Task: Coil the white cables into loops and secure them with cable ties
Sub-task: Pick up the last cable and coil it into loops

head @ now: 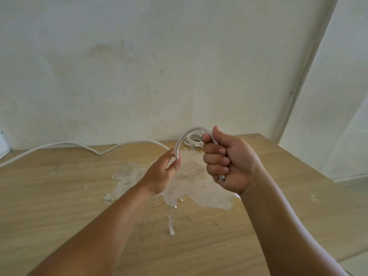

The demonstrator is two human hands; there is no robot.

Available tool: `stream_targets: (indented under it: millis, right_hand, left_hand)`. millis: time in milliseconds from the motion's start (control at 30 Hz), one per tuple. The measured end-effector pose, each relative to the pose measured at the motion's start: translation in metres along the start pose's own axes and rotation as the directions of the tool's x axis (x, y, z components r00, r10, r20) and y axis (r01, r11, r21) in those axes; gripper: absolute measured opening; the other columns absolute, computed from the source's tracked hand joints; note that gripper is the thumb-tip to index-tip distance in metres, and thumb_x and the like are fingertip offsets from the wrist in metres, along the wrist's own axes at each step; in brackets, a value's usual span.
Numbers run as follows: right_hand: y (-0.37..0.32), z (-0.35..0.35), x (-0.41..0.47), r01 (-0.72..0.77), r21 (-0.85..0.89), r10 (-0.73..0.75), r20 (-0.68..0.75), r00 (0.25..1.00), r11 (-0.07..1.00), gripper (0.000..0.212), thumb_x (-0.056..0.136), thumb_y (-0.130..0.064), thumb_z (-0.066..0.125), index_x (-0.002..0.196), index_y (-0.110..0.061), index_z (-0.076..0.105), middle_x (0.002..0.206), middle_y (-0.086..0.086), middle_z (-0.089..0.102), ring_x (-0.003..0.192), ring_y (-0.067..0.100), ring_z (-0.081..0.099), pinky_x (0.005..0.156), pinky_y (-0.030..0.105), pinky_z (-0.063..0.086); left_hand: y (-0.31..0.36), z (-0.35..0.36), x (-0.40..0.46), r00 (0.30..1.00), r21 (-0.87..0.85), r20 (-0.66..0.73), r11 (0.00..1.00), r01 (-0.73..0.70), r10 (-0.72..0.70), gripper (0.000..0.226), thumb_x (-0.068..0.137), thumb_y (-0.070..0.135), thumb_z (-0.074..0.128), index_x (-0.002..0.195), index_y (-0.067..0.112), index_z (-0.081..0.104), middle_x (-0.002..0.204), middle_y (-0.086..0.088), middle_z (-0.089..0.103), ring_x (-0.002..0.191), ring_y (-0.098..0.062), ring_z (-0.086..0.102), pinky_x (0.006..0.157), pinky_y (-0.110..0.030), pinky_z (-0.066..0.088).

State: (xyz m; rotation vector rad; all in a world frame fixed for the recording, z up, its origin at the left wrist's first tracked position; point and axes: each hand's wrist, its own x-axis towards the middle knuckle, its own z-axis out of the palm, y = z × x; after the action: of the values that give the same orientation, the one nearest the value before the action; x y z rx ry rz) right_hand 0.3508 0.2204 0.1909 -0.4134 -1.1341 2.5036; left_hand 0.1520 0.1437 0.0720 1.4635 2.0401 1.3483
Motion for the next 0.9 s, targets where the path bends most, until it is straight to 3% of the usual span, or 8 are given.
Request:
stream_targets:
  millis: [267,367,433,500,633,700,800,900]
  right_hand:
    - [0.018,0.006,0.029,0.271,-0.118,-0.290,-0.190,0.938,0.955,0.044,0.108,-0.045,0.043,0.077,-0.016,0.054,0.054,-0.006,0.028,0.038,0.006,0.021,0.034,0.021,0.014]
    - [0.027,0.006,0.044,0.337,-0.099,-0.351,-0.219,0.910,0.936,0.044,0.107,-0.046,0.042,0.077,-0.017,0.053,0.055,-0.005,0.029,0.040,0.008,0.022,0.035,0.023,0.015]
    - [0.034,0.008,0.053,0.386,-0.110,-0.401,-0.210,0.892,0.916,0.042,0.108,-0.045,0.042,0.078,-0.016,0.051,0.054,-0.005,0.030,0.040,0.009,0.022,0.038,0.025,0.014]
    - [0.041,0.010,0.063,0.453,-0.225,-0.490,-0.153,0.858,0.863,0.041,0.109,-0.041,0.039,0.079,-0.015,0.048,0.054,-0.005,0.031,0.041,0.009,0.024,0.040,0.025,0.014]
    - [0.063,0.012,0.078,0.536,-0.567,-0.617,0.062,0.785,0.625,0.034,0.109,-0.035,0.040,0.085,-0.013,0.048,0.054,-0.006,0.039,0.046,0.012,0.033,0.042,0.026,0.029]
    - [0.074,0.012,0.082,0.516,-0.682,-0.601,0.139,0.787,0.518,0.030,0.109,-0.032,0.042,0.087,-0.013,0.047,0.057,-0.004,0.041,0.051,0.014,0.036,0.046,0.029,0.032]
    - [0.078,0.014,0.085,0.505,-0.724,-0.589,0.169,0.790,0.470,0.027,0.109,-0.030,0.044,0.089,-0.012,0.048,0.059,-0.003,0.042,0.054,0.020,0.039,0.050,0.036,0.035]
    - [0.068,0.018,0.089,0.539,-0.727,-0.624,0.197,0.757,0.424,0.022,0.108,-0.033,0.046,0.091,-0.019,0.053,0.068,-0.002,0.065,0.075,0.023,0.068,0.078,0.043,0.055]
  left_hand:
    - [-0.002,0.014,-0.024,0.993,0.055,-0.107,0.997,-0.050,0.056,0.025,0.109,0.036,0.036,0.092,0.025,0.051,0.080,0.006,0.070,0.071,-0.024,0.066,0.075,-0.046,0.053]
    - [0.001,0.020,-0.036,0.992,-0.012,-0.128,1.000,-0.016,0.014,0.028,0.110,0.034,0.035,0.088,0.025,0.050,0.058,0.007,0.057,0.051,-0.016,0.053,0.062,-0.048,0.051]
    - [0.008,0.022,-0.042,0.991,-0.054,-0.134,0.998,0.024,-0.031,0.030,0.110,0.034,0.034,0.087,0.025,0.050,0.054,0.010,0.046,0.045,-0.009,0.041,0.051,-0.038,0.043]
    - [0.019,0.019,-0.044,0.992,0.022,-0.110,0.998,0.067,-0.064,0.033,0.110,0.035,0.031,0.086,0.025,0.052,0.059,0.011,0.048,0.048,-0.005,0.041,0.054,-0.027,0.038]
    - [0.043,0.006,-0.048,0.986,0.159,0.042,0.975,0.153,-0.162,0.045,0.110,0.045,0.027,0.093,0.021,0.061,0.070,0.010,0.054,0.058,-0.006,0.050,0.057,-0.025,0.038]
    - [0.048,0.000,-0.051,0.952,0.096,0.148,0.962,0.255,-0.267,0.047,0.109,0.047,0.029,0.097,0.020,0.065,0.068,0.007,0.054,0.054,-0.010,0.047,0.054,-0.027,0.041]
    - [0.048,-0.006,-0.057,0.930,-0.021,0.213,0.950,0.312,-0.300,0.047,0.107,0.053,0.032,0.102,0.019,0.065,0.065,0.004,0.051,0.048,-0.011,0.046,0.052,-0.031,0.045]
    - [0.042,-0.008,-0.066,0.946,0.054,0.224,0.972,0.229,-0.235,0.040,0.106,0.051,0.037,0.105,0.019,0.060,0.074,-0.001,0.067,0.067,-0.020,0.067,0.078,-0.038,0.058]
